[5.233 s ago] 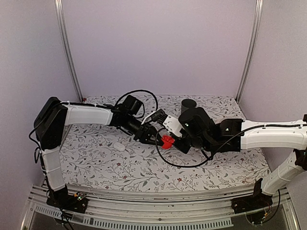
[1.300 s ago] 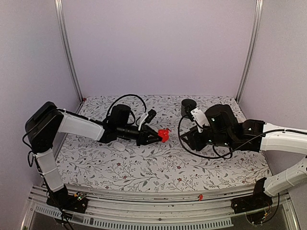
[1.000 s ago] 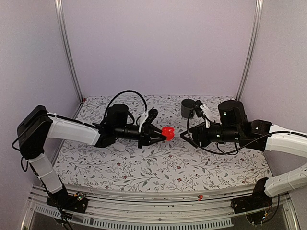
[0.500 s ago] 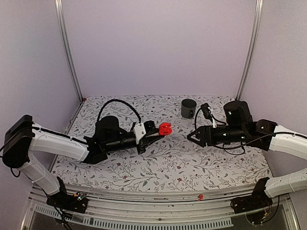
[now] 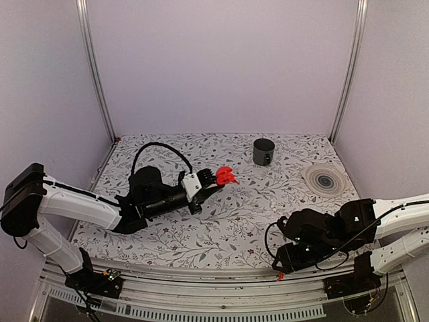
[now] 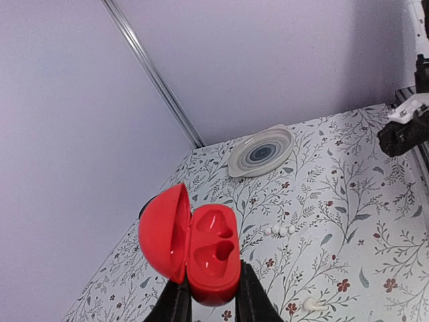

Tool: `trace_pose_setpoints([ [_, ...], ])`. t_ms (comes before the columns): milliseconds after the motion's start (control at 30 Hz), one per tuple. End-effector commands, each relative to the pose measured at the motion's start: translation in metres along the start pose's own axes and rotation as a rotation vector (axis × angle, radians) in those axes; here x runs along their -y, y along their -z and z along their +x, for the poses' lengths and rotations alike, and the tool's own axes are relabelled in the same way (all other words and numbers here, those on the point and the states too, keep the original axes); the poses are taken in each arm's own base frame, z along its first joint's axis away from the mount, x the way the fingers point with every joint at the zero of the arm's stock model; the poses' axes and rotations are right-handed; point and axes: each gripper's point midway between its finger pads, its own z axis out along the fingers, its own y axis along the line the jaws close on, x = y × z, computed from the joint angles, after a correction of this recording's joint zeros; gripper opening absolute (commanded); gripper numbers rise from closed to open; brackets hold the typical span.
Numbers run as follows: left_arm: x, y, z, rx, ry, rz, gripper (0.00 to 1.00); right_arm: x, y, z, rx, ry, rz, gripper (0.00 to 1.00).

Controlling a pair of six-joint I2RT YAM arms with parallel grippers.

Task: Insert the wireless bluetooth earbuds into the charging case
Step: Pick up the right earbud from the corner of the board.

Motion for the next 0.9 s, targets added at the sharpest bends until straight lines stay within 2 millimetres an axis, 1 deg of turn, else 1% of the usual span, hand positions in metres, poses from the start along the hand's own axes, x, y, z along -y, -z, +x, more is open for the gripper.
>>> trace_pose_setpoints([
  [0, -0.007, 0.003, -0.013, 0.045, 0.041, -0.039, 0.00, 0.043, -0.006, 0.022, -0.033, -0.170, 0.184, 0.48],
  [167, -0.007, 0.001, -0.013, 0.039, 0.046, -0.039, 0.00, 0.049, -0.019, 0.035, -0.068, -0.193, 0.182, 0.47],
  [267, -0.008, 0.003, -0.012, 0.037, 0.049, -0.046, 0.00, 0.053, -0.022, 0.038, -0.071, -0.191, 0.174, 0.47],
  [433, -0.009, 0.008, -0.008, 0.039, 0.063, -0.065, 0.00, 0.047, -0.025, 0.035, -0.067, -0.133, 0.159, 0.47],
  [533, -0.010, 0.007, -0.006, 0.039, 0.069, -0.064, 0.00, 0.045, -0.028, 0.031, -0.053, -0.087, 0.179, 0.47],
  [700, -0.009, 0.005, -0.004, 0.030, 0.078, -0.062, 0.00, 0.044, -0.043, 0.031, -0.064, -0.042, 0.204, 0.41],
  [767, -0.010, 0.005, -0.003, 0.026, 0.081, -0.063, 0.00, 0.042, -0.049, 0.027, -0.053, -0.023, 0.217, 0.39],
  [867, -0.011, 0.004, -0.002, 0.023, 0.085, -0.066, 0.00, 0.040, -0.056, 0.019, -0.025, -0.008, 0.224, 0.38],
])
